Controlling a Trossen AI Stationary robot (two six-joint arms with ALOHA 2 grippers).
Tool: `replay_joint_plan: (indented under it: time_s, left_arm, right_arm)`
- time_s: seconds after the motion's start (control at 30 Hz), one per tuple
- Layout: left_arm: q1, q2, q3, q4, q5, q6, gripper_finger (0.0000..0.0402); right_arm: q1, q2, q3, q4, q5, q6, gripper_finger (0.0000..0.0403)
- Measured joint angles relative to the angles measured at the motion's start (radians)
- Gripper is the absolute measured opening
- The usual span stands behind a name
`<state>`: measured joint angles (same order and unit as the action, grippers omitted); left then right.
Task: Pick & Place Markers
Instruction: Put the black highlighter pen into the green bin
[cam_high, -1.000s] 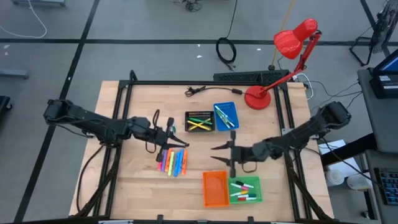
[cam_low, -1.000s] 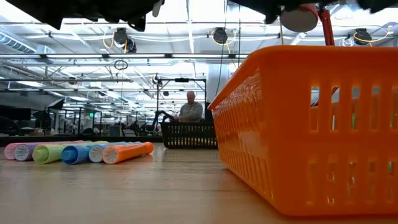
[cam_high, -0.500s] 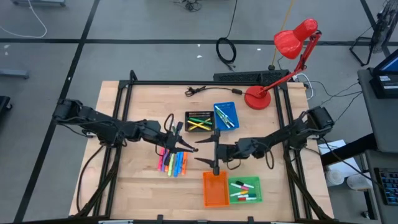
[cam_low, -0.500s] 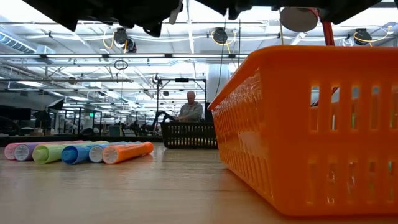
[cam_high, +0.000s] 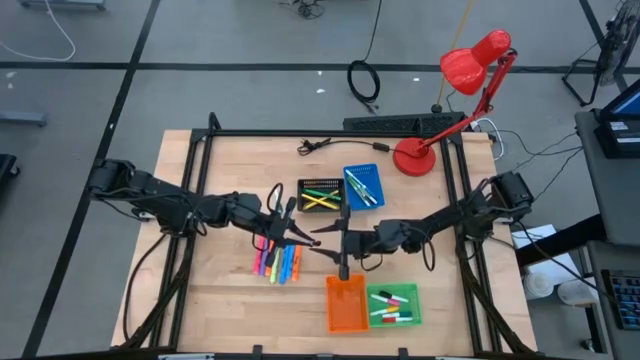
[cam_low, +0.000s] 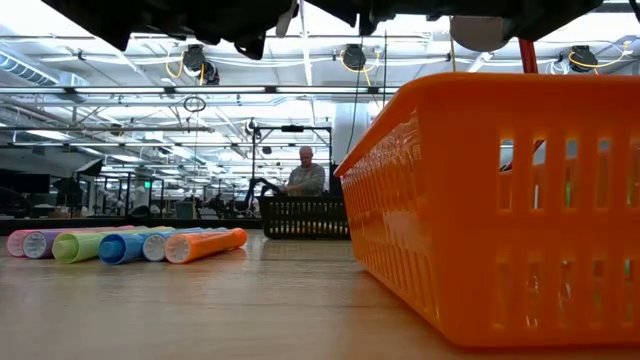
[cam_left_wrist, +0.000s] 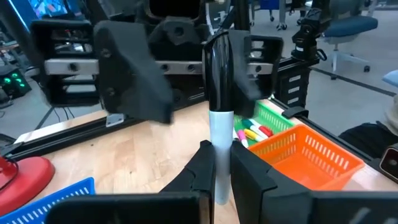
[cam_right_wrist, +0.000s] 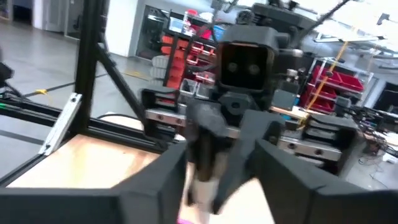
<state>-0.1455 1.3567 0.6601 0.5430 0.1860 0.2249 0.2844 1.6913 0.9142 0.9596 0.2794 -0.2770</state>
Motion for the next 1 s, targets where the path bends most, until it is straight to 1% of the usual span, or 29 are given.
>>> replay_joint_plan:
  time_s: [0.1, 0.2, 0.23, 0.33, 0.47, 0.6, 0.67, 0.77, 0.9, 1.0]
  left_arm:
    - [0.001, 0.000, 0.000, 0.003, -0.009, -0.002, 0.0029]
    - [0.000, 0.000, 0.000, 0.004, -0.006, -0.002, 0.0029]
    - [0.000, 0.000, 0.000, 0.005, -0.005, -0.004, 0.0029]
    - [-0.001, 0.000, 0.000, 0.006, -0.016, -0.025, 0.0046]
    - [-0.001, 0.000, 0.000, -0.008, -0.023, -0.079, 0.0090]
    - [0.000, -0.018, 0.000, -0.061, -0.030, -0.068, 0.0126]
    - [0.000, -0.041, 0.000, -0.094, -0.041, -0.056, 0.0139]
    - [0.000, -0.089, 0.000, -0.172, -0.091, -0.053, 0.0153]
    - [0.000, -0.162, 0.000, -0.340, -0.187, -0.050, 0.0159]
    - [0.000, -0.192, 0.000, -0.496, -0.253, -0.085, 0.0160]
  right_arm:
    - [-0.018, 0.000, 0.000, -0.003, -0.027, 0.021, 0.0111]
    - [-0.034, 0.000, 0.000, -0.008, -0.127, 0.033, 0.0046]
    - [-0.036, 0.000, 0.000, -0.008, -0.153, 0.032, 0.0030]
    - [-0.036, 0.000, 0.000, -0.007, -0.170, 0.023, 0.0029]
    - [-0.023, 0.000, 0.000, -0.013, -0.167, 0.031, 0.0029]
    - [0.000, -0.038, -0.002, -0.071, -0.171, 0.030, 0.0029]
    - [0.018, -0.073, -0.002, -0.145, -0.145, 0.047, 0.0029]
    - [0.051, -0.138, -0.002, -0.286, -0.125, 0.109, 0.0029]
    - [0.127, -0.229, -0.002, -0.498, -0.127, 0.213, 0.0029]
    - [0.191, -0.280, -0.002, -0.627, -0.129, 0.285, 0.0029]
